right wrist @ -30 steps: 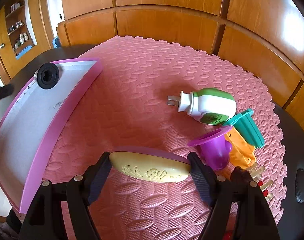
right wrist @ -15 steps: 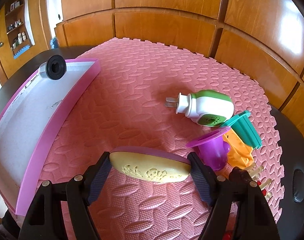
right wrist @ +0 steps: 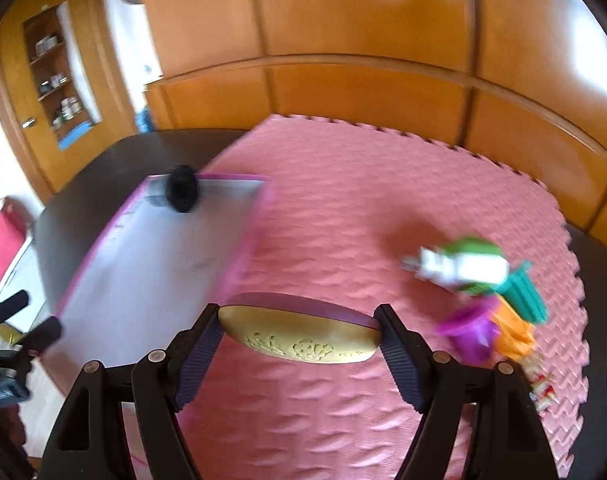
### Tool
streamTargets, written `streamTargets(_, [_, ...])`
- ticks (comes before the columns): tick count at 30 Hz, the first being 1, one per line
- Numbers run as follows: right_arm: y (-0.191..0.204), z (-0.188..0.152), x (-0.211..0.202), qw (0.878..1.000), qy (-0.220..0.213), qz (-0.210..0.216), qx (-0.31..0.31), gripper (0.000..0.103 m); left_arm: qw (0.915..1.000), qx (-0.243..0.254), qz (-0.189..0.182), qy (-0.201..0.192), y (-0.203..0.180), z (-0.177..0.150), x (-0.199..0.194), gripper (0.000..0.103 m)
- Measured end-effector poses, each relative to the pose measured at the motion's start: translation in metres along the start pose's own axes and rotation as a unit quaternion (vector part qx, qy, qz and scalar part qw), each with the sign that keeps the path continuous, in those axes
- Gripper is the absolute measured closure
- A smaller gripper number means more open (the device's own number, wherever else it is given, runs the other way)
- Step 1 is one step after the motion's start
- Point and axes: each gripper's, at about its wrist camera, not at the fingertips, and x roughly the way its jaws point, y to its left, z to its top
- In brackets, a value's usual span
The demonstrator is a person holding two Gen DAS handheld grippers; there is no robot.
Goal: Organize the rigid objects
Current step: 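Carry the sponge into the white tray and open the right gripper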
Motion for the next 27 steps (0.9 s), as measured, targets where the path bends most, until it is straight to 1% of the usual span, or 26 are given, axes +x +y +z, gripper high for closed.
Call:
streamTargets(4, [0.036,0.016,0.02,0.999,0.013,0.022,-0.033,0.025,0.9997,-0.021,0.009,-0.001,0.018,-0.002,0.001,0.0])
streamTargets(7, [0.057,0.027,0.04,0.998,0.025,0.023,-0.053,0.025,0.9995,-0.03,0.007,0.004,0.028,-0.002,0.003,0.0])
streamTargets(9, [0.067,0.035,0.053,0.997,0.03,0.017,-0.062,0.025,0.9993,-0.036,0.007,0.0,0.033,-0.001,0.001,0.0])
streamTargets(14, [0.087,0.051,0.088,0.995,0.043,-0.018,-0.084,0.025,0.9986,-0.053,0.003,-0.005,0.045,0.0,-0.003,0.0])
streamTargets(19, [0.086,0.052,0.116,0.994,0.064,-0.048,-0.079,0.025,0.9974,-0.071,0.012,0.002,0.058,-0.001,0.002,0.0])
streamTargets(22, [0.086,0.052,0.111,0.994,0.05,-0.055,-0.076,0.023,0.9972,-0.073,0.018,0.003,0.06,-0.002,0.003,0.0])
streamTargets(23, [0.088,0.051,0.106,0.995,0.042,-0.057,-0.077,0.02,0.9972,-0.072,0.019,0.002,0.06,-0.003,0.003,0.0])
streamTargets(27, [0.101,0.048,0.065,0.992,-0.015,-0.077,-0.094,0.02,0.9971,-0.072,0.024,0.0,0.06,-0.002,0.001,0.0])
